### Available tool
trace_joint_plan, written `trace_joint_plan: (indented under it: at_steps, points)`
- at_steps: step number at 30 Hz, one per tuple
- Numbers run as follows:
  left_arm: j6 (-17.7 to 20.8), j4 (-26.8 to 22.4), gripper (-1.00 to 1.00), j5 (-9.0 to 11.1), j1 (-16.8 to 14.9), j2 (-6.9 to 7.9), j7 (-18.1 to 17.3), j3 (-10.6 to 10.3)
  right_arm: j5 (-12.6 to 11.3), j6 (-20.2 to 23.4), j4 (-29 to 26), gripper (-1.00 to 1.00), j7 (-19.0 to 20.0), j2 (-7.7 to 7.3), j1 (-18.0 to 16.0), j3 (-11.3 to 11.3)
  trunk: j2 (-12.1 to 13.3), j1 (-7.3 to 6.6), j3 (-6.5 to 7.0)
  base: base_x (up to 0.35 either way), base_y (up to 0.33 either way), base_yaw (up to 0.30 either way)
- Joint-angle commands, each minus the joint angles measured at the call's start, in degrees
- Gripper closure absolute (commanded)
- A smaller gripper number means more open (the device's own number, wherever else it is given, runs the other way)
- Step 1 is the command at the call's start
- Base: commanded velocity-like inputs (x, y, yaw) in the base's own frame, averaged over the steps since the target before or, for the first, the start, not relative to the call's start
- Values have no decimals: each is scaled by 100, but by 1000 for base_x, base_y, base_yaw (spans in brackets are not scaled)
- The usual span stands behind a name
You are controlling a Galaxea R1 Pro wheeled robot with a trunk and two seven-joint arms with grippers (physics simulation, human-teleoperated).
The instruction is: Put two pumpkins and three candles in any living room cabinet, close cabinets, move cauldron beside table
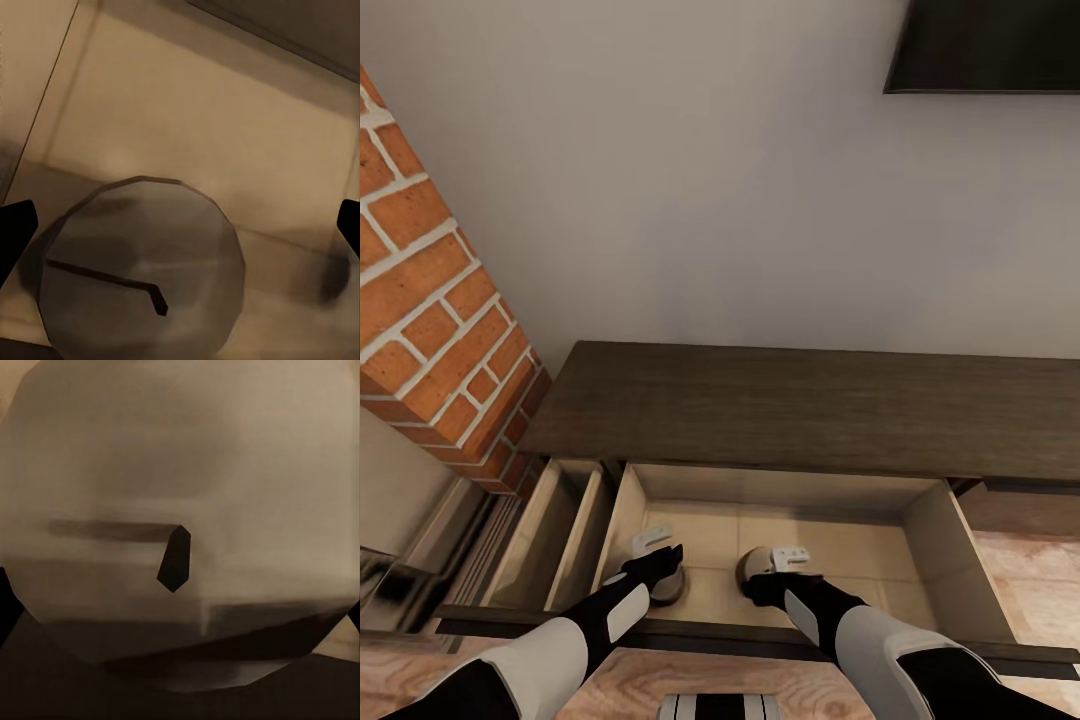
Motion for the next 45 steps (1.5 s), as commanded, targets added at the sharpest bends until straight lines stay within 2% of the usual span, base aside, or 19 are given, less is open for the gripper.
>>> trace_joint_plan:
  at_steps: [1,13,32,45]
  points:
    - [0,0,-100,2,0,0,0,-2,0,8,4,100,-4,0,2,-1,0,0,0,0,0,0]
    - [0,0,-100,3,0,14,0,2,-5,9,138,100,-316,0,-2,-1,0,0,0,0,0,0]
    - [0,-2,-100,5,-7,6,0,-2,-2,13,125,100,-288,0,-3,-1,0,0,0,0,0,112]
    - [9,-209,-100,3,-9,15,0,-6,-9,7,125,100,-302,0,-3,-1,0,0,0,0,0,8]
